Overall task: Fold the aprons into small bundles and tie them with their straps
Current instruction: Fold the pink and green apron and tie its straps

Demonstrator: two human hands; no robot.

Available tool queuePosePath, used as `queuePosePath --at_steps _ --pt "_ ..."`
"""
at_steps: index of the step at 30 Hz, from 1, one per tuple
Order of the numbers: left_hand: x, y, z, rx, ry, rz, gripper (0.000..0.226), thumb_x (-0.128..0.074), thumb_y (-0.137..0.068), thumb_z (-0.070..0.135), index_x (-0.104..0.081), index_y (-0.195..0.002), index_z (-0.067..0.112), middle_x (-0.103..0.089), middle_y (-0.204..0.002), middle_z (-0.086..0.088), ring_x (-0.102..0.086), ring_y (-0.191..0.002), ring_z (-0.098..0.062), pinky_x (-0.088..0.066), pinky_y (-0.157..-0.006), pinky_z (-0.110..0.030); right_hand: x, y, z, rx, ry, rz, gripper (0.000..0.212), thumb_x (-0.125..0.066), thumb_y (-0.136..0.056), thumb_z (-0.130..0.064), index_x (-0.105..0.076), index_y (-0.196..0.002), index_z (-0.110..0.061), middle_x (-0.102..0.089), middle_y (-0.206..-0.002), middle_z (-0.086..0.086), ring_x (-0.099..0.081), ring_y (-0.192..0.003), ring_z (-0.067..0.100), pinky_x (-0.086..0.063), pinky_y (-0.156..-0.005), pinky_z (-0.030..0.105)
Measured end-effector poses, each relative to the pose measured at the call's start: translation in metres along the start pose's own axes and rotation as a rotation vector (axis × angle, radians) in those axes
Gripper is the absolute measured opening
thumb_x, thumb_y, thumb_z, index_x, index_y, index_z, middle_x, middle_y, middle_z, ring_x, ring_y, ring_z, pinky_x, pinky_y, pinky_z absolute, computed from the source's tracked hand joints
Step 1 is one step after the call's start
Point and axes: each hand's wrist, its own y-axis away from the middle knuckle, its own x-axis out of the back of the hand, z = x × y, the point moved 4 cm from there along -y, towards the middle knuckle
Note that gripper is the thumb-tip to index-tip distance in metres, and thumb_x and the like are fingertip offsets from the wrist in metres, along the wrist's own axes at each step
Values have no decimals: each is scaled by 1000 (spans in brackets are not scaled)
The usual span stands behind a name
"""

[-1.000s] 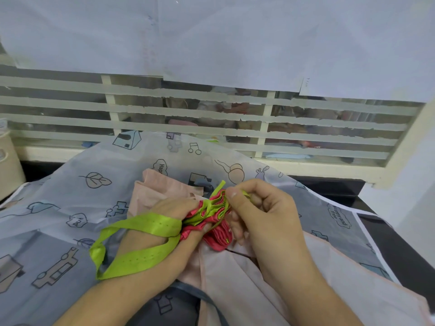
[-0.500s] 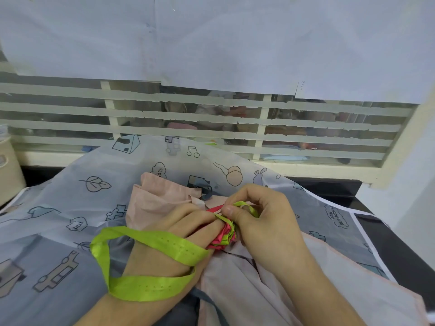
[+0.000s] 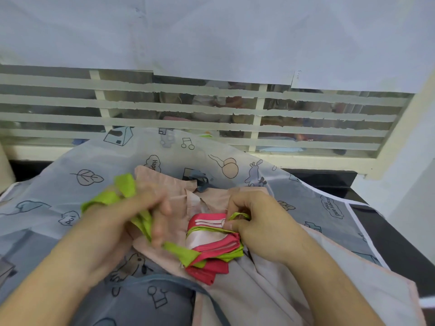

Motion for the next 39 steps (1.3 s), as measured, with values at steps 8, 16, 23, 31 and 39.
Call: queuePosePath --at_steps 8,16,23,31,39 --pt "203 -14 -100 49 -528 905 43 -69 -73 72 -62 -108 48 -63 -110 25 -64 -110 -16 -52 -91 -27 1 2 -3 -1 38 -19 26 -82 -86 -17 -63 -68 -19 -62 -88 -3 -57 -84 10 -51 -77 26" --pt "-41 2 -20 -412 -1026 84 22 -72 -94 12 -72 -99 34 -68 -101 20 -63 -101 -1 -45 -88 -12 -1 5 -13 38 14 -72 21 -82 -86 -19 -66 -72 -19 -65 -87 2 -58 -86 13 -52 -81 38" --pt "-39 -12 -50 -128 -766 -33 8 -81 -88 29 -78 -84 35 -69 -75 17 -64 -72 -4 -48 -63 -16 -3 4 -12 31 -127 -45 20 -74 -92 -14 -65 -76 -20 -63 -72 -2 -58 -68 8 -53 -68 36" --pt "-35 -10 -50 -83 -797 -8 13 -73 -93 32 -71 -80 31 -68 -75 11 -62 -70 -7 -50 -62 -23 -5 6 -17 51 -307 59 18 -75 -91 -11 -73 -78 -24 -73 -75 -3 -69 -73 11 -58 -70 39" --pt "-33 -9 -52 -26 -584 136 16 -59 -103 22 -65 -88 22 -75 -75 8 -64 -67 -3 -44 -67 -21 -5 1 -12 86 -58 69 12 -85 -83 -25 -75 -78 -26 -69 -81 -10 -65 -85 6 -55 -80 34"
